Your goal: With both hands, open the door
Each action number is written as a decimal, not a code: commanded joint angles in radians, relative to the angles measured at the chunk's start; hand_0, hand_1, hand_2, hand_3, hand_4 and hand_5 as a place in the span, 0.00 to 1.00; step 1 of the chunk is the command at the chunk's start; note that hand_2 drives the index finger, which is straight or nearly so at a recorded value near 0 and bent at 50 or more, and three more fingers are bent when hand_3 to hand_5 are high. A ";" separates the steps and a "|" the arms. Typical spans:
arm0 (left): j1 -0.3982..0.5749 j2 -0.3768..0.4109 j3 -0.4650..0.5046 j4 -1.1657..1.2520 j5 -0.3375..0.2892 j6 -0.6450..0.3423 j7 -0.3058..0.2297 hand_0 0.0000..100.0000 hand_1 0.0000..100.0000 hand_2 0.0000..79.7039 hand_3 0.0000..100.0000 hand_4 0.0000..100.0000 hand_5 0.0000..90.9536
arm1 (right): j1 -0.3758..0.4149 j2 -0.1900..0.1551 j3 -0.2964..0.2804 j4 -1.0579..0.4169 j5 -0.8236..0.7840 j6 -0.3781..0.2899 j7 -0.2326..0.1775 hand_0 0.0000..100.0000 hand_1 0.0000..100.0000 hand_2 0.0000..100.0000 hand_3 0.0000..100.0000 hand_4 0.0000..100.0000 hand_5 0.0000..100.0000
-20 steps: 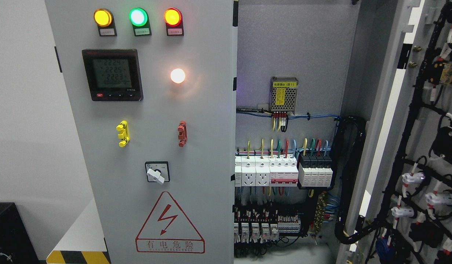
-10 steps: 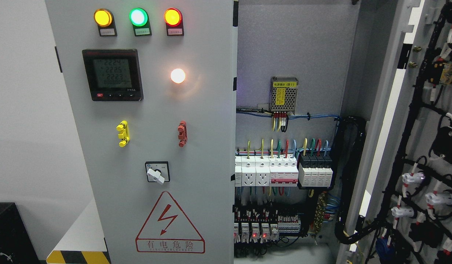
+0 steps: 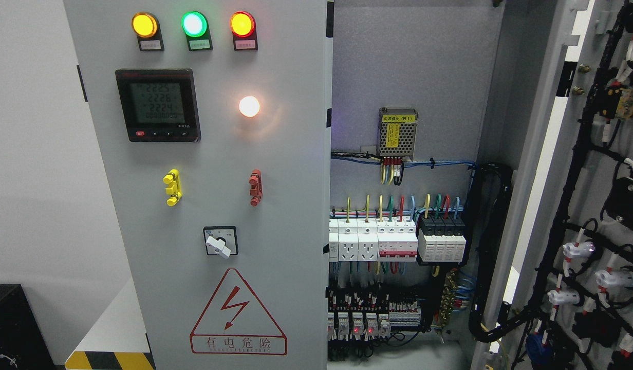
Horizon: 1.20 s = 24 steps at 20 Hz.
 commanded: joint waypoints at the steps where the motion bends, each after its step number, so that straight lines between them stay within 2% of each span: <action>1: 0.010 -0.057 0.054 0.079 -0.016 0.001 0.001 0.00 0.00 0.00 0.00 0.00 0.00 | -0.006 -0.004 -0.031 -0.032 0.000 0.000 0.000 0.00 0.00 0.00 0.00 0.00 0.00; 3: 0.011 -0.059 0.092 0.079 -0.010 0.002 0.001 0.00 0.00 0.00 0.00 0.00 0.00 | 0.043 -0.010 -0.034 -0.078 -0.002 0.000 0.000 0.00 0.00 0.00 0.00 0.00 0.00; 9: 0.013 -0.057 0.192 0.079 -0.005 0.009 0.010 0.00 0.00 0.00 0.00 0.00 0.00 | 0.193 -0.017 -0.022 -0.463 -0.002 0.000 0.000 0.00 0.00 0.00 0.00 0.00 0.00; 12: 0.011 -0.057 0.204 0.080 -0.009 0.012 0.012 0.00 0.00 0.00 0.00 0.00 0.00 | 0.251 -0.045 -0.012 -0.636 -0.002 -0.005 0.000 0.00 0.00 0.00 0.00 0.00 0.00; 13: 0.011 -0.056 0.206 0.082 -0.007 0.012 0.013 0.00 0.00 0.00 0.00 0.00 0.00 | 0.274 -0.048 0.000 -0.705 -0.002 -0.014 0.000 0.00 0.00 0.00 0.00 0.00 0.00; 15: 0.010 -0.053 0.220 0.080 -0.008 0.015 0.013 0.00 0.00 0.00 0.00 0.00 0.00 | 0.339 -0.083 0.041 -0.866 -0.002 -0.029 -0.002 0.00 0.00 0.00 0.00 0.00 0.00; 18: 0.010 -0.051 0.220 0.079 -0.007 0.018 0.013 0.00 0.00 0.00 0.00 0.00 0.00 | 0.414 -0.140 0.106 -1.049 -0.002 -0.084 -0.002 0.00 0.00 0.00 0.00 0.00 0.00; 22: 0.011 -0.048 0.220 0.077 -0.007 0.016 0.015 0.00 0.00 0.00 0.00 0.00 0.00 | 0.494 -0.166 0.129 -1.199 -0.002 -0.192 -0.002 0.00 0.00 0.00 0.00 0.00 0.00; 24: 0.013 -0.048 0.220 0.076 -0.007 0.016 0.019 0.00 0.00 0.00 0.00 0.00 0.00 | 0.558 -0.180 0.155 -1.299 -0.002 -0.232 -0.002 0.00 0.00 0.00 0.00 0.00 0.00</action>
